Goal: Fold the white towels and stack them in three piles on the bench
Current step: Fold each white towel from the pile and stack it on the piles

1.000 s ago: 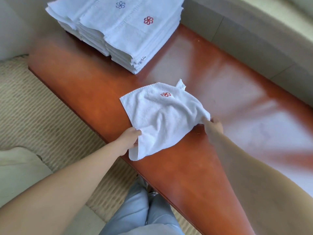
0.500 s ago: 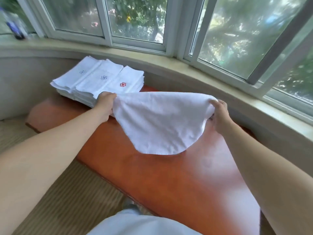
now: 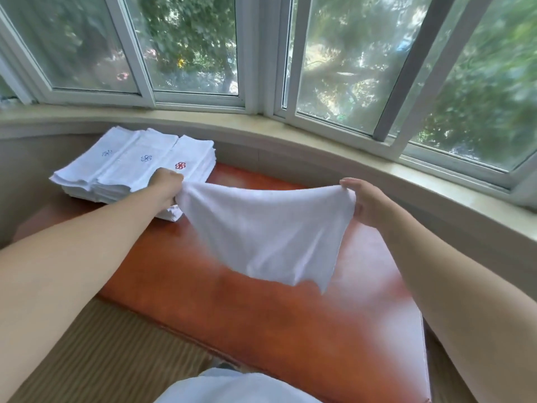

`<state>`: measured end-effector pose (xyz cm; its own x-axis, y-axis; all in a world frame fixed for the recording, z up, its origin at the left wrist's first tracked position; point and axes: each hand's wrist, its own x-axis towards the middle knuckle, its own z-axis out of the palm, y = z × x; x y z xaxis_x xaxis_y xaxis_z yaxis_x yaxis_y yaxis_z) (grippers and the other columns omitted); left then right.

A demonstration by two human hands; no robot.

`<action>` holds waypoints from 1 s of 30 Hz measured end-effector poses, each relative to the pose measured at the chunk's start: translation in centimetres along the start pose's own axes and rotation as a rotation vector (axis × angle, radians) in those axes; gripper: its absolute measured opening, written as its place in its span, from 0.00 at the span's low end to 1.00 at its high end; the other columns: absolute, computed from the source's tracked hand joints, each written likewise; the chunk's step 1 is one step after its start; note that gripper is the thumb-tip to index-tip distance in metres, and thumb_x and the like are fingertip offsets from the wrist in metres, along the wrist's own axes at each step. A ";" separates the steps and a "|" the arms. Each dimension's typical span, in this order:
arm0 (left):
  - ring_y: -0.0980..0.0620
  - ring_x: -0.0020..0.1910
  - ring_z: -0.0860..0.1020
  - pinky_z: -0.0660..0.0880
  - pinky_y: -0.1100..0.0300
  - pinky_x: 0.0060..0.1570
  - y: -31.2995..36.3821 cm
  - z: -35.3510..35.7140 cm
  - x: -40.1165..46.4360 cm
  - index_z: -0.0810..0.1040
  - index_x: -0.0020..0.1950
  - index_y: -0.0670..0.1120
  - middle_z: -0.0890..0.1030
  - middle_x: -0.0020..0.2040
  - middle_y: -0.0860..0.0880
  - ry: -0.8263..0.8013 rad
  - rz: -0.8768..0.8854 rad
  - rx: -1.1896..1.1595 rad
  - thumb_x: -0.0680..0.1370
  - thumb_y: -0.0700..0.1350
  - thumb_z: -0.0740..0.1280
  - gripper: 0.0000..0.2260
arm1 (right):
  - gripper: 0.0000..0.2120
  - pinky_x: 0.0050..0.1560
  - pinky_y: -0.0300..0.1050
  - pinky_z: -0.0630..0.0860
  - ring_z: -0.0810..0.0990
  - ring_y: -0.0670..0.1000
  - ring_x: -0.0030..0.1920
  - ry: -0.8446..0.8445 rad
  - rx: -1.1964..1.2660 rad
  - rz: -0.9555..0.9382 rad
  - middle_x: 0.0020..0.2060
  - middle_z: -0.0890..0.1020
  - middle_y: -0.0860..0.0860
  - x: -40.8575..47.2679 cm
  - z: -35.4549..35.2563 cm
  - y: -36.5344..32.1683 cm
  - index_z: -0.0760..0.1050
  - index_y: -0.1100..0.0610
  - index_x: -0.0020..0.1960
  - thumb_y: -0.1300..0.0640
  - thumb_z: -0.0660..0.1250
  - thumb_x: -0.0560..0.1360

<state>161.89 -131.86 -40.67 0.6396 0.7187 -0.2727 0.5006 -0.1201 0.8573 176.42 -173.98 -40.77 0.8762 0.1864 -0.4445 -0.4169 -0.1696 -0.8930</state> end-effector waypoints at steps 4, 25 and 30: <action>0.48 0.45 0.79 0.79 0.53 0.51 0.3 -0.6 0.2 0.75 0.50 0.44 0.80 0.47 0.46 -0.253 -0.280 -0.144 0.83 0.40 0.65 0.03 | 0.07 0.44 0.45 0.78 0.82 0.52 0.47 -0.081 -0.256 0.055 0.51 0.82 0.52 -0.3 -0.9 0.7 0.80 0.51 0.53 0.61 0.69 0.77; 0.48 0.51 0.81 0.74 0.58 0.51 2.5 -0.7 0.1 0.85 0.54 0.46 0.86 0.51 0.45 -0.624 0.189 0.624 0.72 0.38 0.77 0.11 | 0.18 0.36 0.36 0.75 0.79 0.47 0.42 0.191 -0.369 -0.275 0.51 0.83 0.53 -0.4 -1.9 -0.3 0.85 0.53 0.56 0.68 0.70 0.71; 0.47 0.47 0.78 0.71 0.58 0.42 2.4 0.0 0.2 0.82 0.51 0.47 0.82 0.48 0.46 -0.480 0.367 0.909 0.73 0.40 0.75 0.08 | 0.13 0.41 0.36 0.73 0.79 0.47 0.44 0.211 -0.521 -0.401 0.47 0.83 0.49 -0.9 -2.3 -0.4 0.85 0.51 0.53 0.65 0.71 0.72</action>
<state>163.20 -131.97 -38.63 0.9004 0.2167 -0.3773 0.3501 -0.8758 0.3323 176.32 -176.31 -39.83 0.9888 0.1485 -0.0160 0.0739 -0.5796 -0.8116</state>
